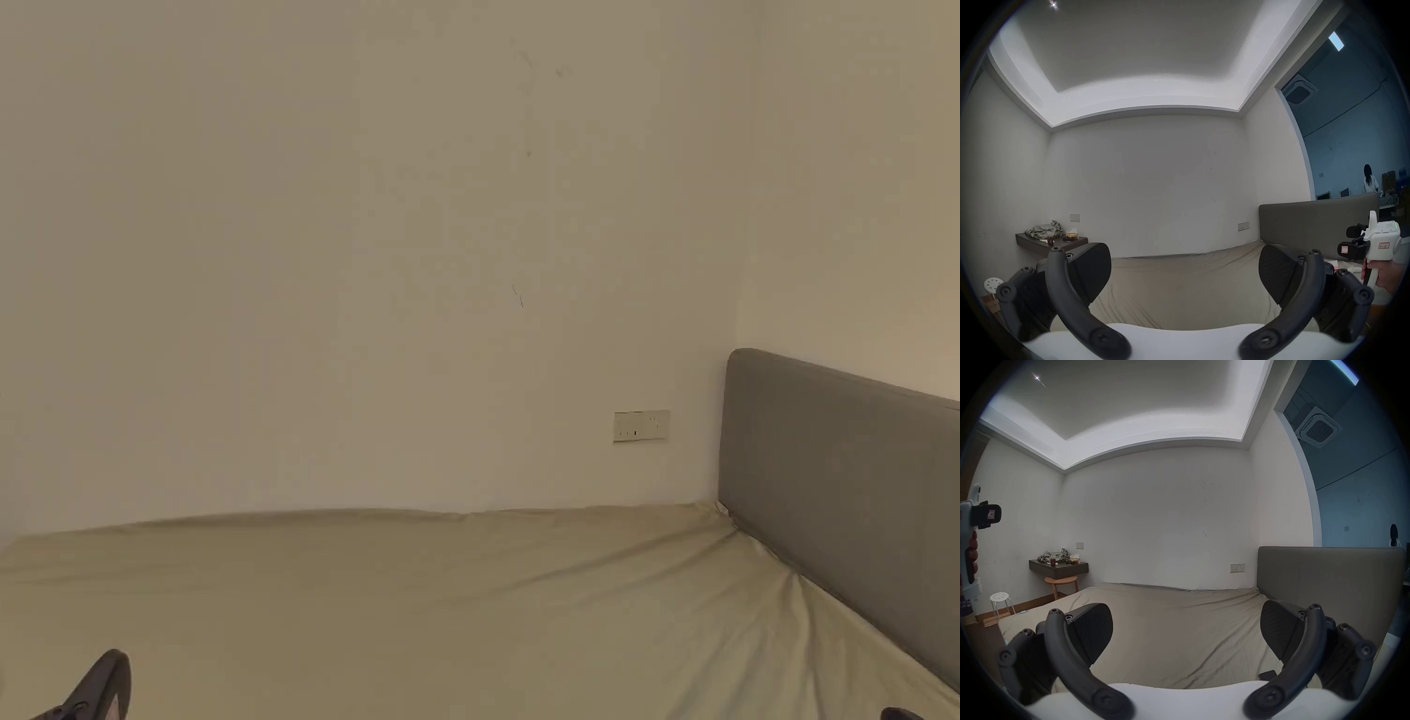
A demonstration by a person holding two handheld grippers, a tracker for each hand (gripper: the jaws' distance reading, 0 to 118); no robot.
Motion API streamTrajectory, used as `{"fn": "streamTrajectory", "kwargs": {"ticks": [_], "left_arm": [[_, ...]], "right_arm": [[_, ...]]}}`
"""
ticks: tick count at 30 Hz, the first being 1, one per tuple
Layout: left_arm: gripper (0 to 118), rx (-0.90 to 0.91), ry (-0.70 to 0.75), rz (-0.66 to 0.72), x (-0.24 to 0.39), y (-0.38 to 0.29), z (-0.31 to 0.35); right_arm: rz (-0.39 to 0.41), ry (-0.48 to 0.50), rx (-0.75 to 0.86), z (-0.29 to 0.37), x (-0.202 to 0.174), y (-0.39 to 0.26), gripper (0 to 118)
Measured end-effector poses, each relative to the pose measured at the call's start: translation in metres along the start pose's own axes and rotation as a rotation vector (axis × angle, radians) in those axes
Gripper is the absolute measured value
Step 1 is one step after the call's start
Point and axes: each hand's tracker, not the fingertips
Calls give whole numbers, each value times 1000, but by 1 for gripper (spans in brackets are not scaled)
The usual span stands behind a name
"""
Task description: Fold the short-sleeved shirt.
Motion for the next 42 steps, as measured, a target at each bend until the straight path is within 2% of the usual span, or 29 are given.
{"fn": "streamTrajectory", "kwargs": {"ticks": [8, 11, 12, 14, 19, 28, 32, 35, 37, 38, 39, 41, 42], "left_arm": [[117, -25, 56, 56, 2, 9, -1], [117, -103, 52, 123, -6, 13, -9], [117, -128, 99, 120, -4, 14, -10], [117, -83, 64, 105, -7, 12, -9], [117, -102, 39, 108, -4, 15, -9], [116, -34, 28, 27, 12, 17, 1], [117, 21, 138, -14, 21, 15, 2], [117, -40, 36, 66, 14, 17, 2], [117, -129, 106, 88, 14, 20, -6], [117, -160, 79, 78, 14, 21, -6], [117, -151, 38, 79, 12, 20, -7], [117, -128, 121, 100, 13, 20, -7], [117, -120, 100, 84, 14, 19, -5]], "right_arm": [[3, 2, -4, 0, -1, -2, 118], [5, 2, -8, -1, 0, -2, 118], [4, 0, -7, -1, 0, -2, 118], [-1, -1, -7, -1, 0, -2, 118], [3, 0, -7, -1, -1, -2, 118], [2, -3, -2, 0, 0, -1, 118], [0, -8, -3, 0, 1, -1, 118], [-5, -9, -3, 0, 1, -1, 118], [-4, -11, -4, 0, 0, -1, 118], [-2, -10, -5, 0, 0, -1, 118], [-1, -6, -6, -1, 0, -2, 118], [-1, -9, -4, -1, 0, -2, 118], [-2, -9, -5, -1, 0, -2, 118]]}}
